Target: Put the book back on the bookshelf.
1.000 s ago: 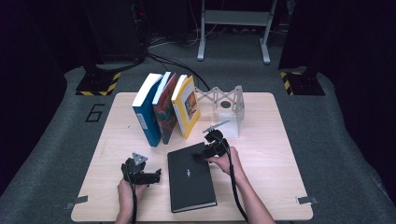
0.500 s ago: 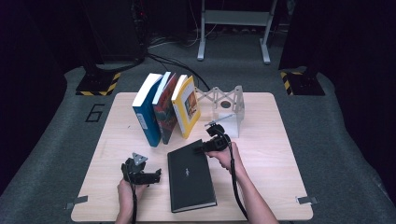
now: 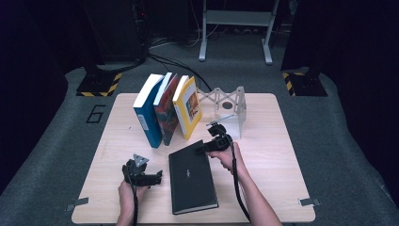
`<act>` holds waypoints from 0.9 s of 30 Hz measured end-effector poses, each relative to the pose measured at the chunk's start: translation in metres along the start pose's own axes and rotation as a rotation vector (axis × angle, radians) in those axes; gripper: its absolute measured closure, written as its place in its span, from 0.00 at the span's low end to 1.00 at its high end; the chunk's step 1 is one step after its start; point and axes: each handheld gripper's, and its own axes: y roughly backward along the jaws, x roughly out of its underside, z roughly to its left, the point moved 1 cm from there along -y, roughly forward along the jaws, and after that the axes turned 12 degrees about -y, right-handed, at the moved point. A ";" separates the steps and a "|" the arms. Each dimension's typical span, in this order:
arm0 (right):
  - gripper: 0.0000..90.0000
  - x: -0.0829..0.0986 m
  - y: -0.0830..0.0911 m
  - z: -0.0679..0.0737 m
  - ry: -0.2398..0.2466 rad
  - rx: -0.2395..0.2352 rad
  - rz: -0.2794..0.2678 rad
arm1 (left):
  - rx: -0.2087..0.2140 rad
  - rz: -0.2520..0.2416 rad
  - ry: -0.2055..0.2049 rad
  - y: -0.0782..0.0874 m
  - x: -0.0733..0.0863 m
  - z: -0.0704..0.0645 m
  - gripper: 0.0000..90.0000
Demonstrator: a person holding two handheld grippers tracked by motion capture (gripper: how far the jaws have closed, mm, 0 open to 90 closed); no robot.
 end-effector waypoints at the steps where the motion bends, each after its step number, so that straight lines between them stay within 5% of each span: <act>1: 0.75 0.000 0.000 0.000 -0.005 -0.003 0.001 | 0.000 -0.001 0.002 0.000 0.000 0.000 0.00; 11: 0.80 -0.001 0.011 -0.003 0.001 -0.010 -0.001 | -0.001 0.000 0.000 0.000 0.000 0.000 0.00; 27: 0.81 -0.012 0.043 -0.012 0.012 0.092 -0.011 | -0.001 -0.002 0.006 0.000 0.000 0.000 0.00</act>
